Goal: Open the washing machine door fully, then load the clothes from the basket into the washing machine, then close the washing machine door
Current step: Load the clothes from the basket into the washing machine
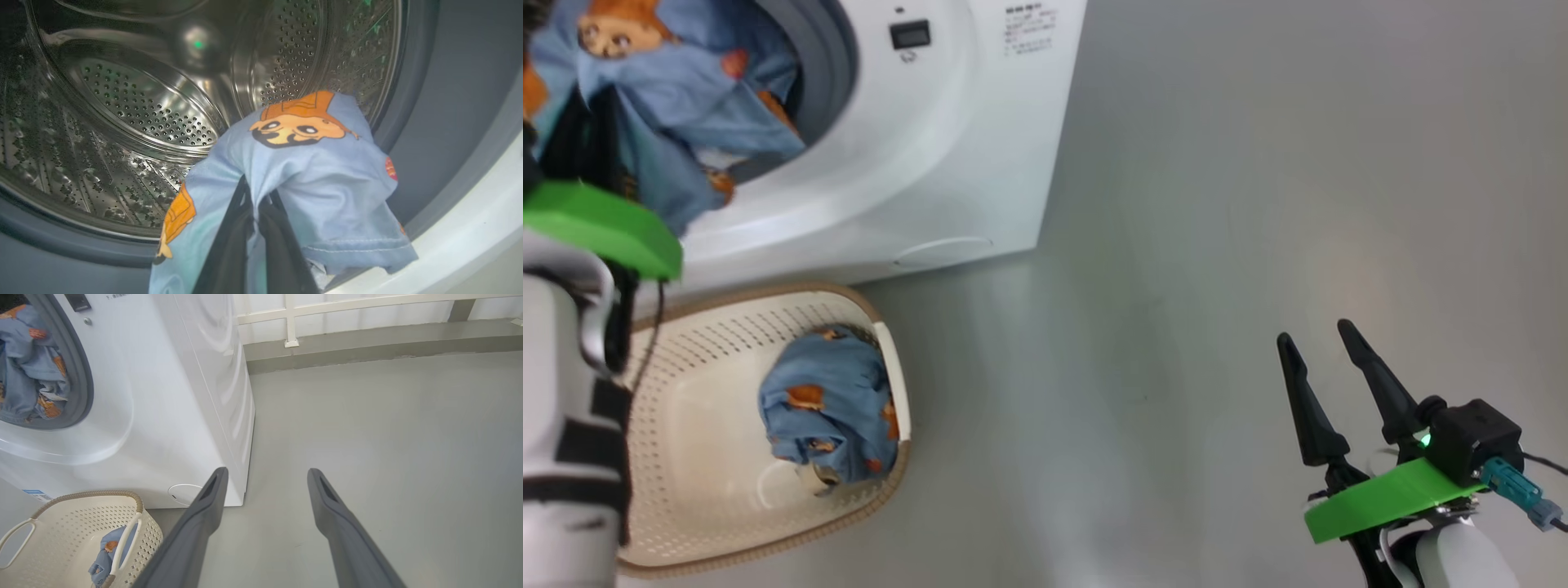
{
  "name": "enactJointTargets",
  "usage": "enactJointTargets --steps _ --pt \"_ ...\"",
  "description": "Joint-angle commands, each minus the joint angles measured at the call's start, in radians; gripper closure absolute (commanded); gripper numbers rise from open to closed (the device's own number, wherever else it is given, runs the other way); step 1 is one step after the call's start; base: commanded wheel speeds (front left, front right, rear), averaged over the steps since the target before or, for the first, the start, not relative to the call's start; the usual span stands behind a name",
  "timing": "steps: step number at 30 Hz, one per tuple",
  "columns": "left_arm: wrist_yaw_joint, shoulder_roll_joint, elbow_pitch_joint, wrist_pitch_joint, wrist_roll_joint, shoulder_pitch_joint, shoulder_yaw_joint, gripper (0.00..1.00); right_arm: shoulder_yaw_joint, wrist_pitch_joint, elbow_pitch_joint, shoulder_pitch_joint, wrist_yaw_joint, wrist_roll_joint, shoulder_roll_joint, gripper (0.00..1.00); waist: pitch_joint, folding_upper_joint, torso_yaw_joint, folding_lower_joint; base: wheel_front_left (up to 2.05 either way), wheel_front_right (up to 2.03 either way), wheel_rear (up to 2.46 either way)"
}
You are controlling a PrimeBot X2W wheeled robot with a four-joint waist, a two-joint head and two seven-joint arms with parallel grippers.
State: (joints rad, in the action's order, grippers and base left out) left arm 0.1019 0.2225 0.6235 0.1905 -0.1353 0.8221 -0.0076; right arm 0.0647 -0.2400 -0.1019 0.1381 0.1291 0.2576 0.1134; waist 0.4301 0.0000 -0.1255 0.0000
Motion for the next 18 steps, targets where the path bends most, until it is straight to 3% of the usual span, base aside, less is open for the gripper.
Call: enactJointTargets --steps 1,9,18 --pt "0.002 0.054 -0.004 -0.003 0.003 0.044 0.022 1.00 0.028 -0.012 0.017 0.012 0.002 0.009 0.000 0.00 0.048 0.0000 -0.025 0.0000 0.00 0.00 0.00" --pt "0.006 0.078 0.123 -0.072 -0.013 0.224 0.016 1.00 0.030 -0.018 0.012 0.040 0.002 0.016 -0.007 0.00 0.152 0.0000 -0.033 0.0000 0.00 0.00 0.00" --pt "0.002 0.088 0.224 -0.063 -0.019 0.371 0.001 1.00 0.041 -0.021 0.003 0.073 0.002 0.019 -0.021 0.00 0.247 0.0000 -0.033 0.0000 0.00 0.00 0.00"
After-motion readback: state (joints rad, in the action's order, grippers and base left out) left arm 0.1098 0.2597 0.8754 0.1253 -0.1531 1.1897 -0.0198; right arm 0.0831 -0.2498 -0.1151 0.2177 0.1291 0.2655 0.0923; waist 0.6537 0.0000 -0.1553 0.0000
